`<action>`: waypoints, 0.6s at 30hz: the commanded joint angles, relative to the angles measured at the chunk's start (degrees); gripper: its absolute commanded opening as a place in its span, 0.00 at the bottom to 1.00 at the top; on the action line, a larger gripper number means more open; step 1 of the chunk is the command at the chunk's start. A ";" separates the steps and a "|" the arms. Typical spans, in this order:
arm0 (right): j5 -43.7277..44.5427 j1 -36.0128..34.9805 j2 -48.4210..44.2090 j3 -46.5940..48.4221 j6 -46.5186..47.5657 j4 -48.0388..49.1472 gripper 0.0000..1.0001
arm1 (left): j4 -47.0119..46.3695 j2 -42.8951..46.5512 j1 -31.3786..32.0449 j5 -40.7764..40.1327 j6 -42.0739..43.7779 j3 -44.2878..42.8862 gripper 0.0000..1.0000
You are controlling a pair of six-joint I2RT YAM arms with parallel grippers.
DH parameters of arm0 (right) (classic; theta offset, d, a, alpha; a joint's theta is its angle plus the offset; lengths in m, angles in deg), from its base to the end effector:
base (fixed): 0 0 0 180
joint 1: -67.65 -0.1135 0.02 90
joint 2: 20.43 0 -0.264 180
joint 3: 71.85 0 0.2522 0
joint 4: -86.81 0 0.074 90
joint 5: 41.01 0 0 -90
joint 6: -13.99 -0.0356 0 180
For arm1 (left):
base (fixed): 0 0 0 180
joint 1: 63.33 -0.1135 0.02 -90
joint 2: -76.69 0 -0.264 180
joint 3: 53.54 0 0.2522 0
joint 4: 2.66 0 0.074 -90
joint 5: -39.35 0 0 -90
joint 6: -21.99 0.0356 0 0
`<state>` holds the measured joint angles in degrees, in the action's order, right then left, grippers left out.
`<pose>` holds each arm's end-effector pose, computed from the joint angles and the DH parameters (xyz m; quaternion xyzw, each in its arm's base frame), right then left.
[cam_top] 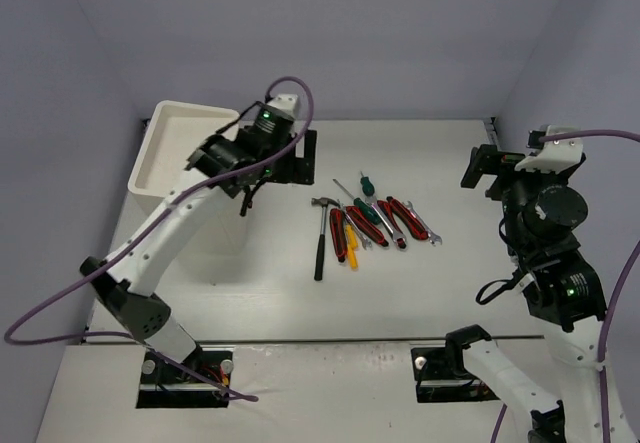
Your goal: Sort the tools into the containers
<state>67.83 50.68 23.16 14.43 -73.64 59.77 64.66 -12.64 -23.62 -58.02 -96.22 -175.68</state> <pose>0.1161 0.0234 0.4956 0.0284 0.6095 0.0018 0.7922 0.2483 -0.2003 0.4522 0.0587 0.8818 -0.2123 0.4171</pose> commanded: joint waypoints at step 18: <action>-6.71 -0.34 -8.04 -11.72 -7.85 2.21 1.00 | -9.67 -20.41 6.64 2.97 -13.83 13.63 0.73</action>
<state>62.35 50.68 15.95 2.77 -79.76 58.57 59.70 -32.09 -16.99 -56.15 -106.93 -161.04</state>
